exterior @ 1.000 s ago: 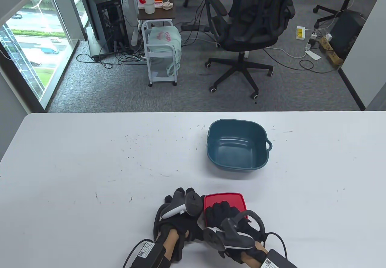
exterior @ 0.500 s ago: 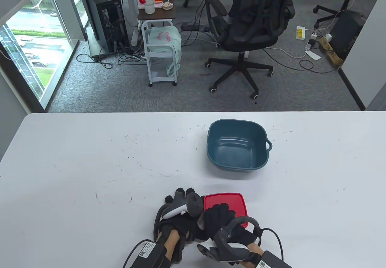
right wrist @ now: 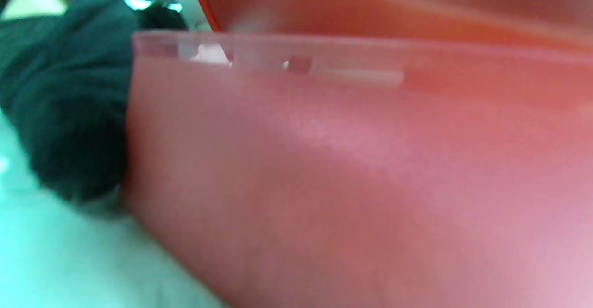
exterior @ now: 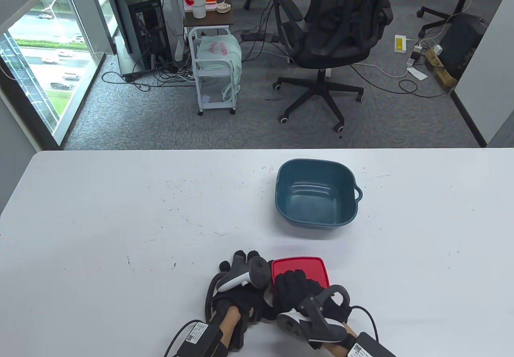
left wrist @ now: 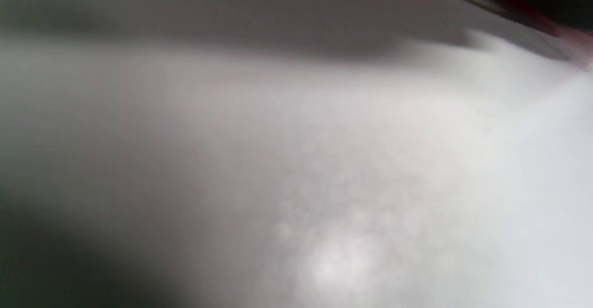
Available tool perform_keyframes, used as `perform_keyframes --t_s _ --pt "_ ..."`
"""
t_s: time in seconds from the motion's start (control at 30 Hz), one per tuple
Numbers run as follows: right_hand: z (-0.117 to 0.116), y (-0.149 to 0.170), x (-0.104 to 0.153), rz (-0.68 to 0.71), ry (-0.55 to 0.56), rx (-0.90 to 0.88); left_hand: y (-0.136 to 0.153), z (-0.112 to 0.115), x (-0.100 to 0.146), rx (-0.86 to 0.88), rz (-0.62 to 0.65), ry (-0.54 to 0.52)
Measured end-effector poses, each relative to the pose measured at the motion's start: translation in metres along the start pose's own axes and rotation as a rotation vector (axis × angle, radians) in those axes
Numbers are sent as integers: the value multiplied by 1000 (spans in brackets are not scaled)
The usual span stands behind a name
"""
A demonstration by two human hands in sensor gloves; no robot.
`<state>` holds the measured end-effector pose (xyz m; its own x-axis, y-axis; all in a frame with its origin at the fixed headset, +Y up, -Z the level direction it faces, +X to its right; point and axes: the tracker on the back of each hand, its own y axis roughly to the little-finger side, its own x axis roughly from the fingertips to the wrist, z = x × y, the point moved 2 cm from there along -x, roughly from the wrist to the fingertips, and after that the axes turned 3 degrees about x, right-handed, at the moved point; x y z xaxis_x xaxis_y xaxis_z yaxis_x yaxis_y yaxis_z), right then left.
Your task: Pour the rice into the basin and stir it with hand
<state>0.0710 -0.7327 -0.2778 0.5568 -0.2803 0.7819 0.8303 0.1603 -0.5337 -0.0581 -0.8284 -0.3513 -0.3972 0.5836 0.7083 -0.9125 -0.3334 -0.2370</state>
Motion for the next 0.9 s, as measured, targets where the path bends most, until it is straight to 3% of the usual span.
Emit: perform_keyframes --t_s 0.13,0.27,0.37,0.53,0.7,0.9 --pt "1 21 0 -116 102 -178 -2 -1 0 -17 -23 -11" --pt "1 35 1 -202 140 -280 -2 -2 -1 -22 -29 -19" --pt "1 56 4 -289 171 -457 -2 -2 -1 -25 -34 -22" --pt "1 60 6 -273 153 -479 -2 -2 -1 -19 -29 -23" --pt "3 75 11 -269 169 -626 -2 -2 -1 -21 -27 -19" --pt "15 72 12 -232 125 -618 -2 -1 -1 -23 -22 -17"
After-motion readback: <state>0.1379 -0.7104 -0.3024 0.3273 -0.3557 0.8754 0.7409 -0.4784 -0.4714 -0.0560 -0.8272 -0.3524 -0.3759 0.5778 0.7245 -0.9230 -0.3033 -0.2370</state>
